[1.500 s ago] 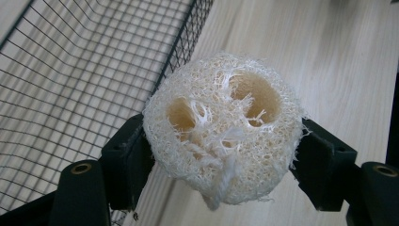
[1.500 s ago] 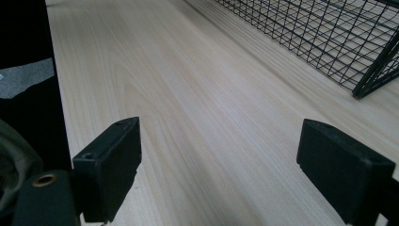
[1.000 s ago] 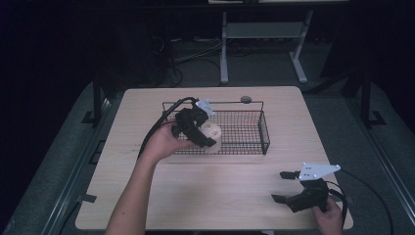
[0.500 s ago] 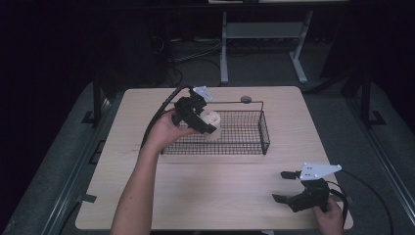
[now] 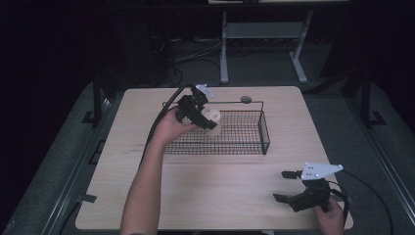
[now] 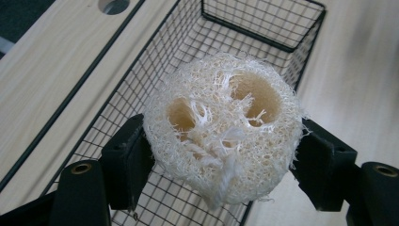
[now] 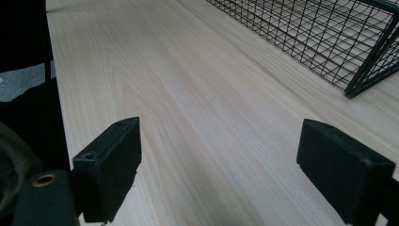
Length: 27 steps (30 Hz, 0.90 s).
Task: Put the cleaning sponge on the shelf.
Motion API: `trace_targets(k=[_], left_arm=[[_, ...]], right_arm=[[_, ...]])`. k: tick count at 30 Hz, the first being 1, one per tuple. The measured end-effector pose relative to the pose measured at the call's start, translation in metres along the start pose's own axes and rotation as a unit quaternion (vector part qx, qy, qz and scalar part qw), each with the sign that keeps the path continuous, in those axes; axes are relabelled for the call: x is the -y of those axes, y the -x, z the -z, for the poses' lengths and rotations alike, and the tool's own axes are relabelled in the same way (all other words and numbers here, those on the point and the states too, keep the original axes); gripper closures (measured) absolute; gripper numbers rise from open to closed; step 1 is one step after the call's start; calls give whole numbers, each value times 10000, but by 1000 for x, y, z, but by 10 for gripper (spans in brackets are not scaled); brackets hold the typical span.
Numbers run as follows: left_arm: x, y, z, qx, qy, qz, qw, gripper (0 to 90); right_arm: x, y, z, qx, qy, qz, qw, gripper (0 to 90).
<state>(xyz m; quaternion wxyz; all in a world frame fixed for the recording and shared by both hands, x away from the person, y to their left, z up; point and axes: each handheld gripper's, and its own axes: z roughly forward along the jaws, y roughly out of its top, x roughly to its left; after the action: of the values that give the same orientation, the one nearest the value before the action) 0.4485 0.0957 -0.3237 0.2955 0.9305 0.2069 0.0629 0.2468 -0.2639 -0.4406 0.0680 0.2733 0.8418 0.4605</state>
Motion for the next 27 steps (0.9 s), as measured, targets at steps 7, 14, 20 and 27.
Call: trace_targets(k=[7,14,20,27], left_arm=[[4,-11,-12,-16,16,204,9998,274],[11,-17,-26,-63,-82,282,9995,275],[16,-20,-38,-69,-117,365,9992,274],[28,-22,-50,-68,-162,566,9982,274]], right_arm=[[0,1,0,-2,31,13,10000,138],[0,1,1,12,12,3,10000,137],[0,1,1,-2,31,-10,10000,138],[0,1,1,-1,24,-3,10000,137]])
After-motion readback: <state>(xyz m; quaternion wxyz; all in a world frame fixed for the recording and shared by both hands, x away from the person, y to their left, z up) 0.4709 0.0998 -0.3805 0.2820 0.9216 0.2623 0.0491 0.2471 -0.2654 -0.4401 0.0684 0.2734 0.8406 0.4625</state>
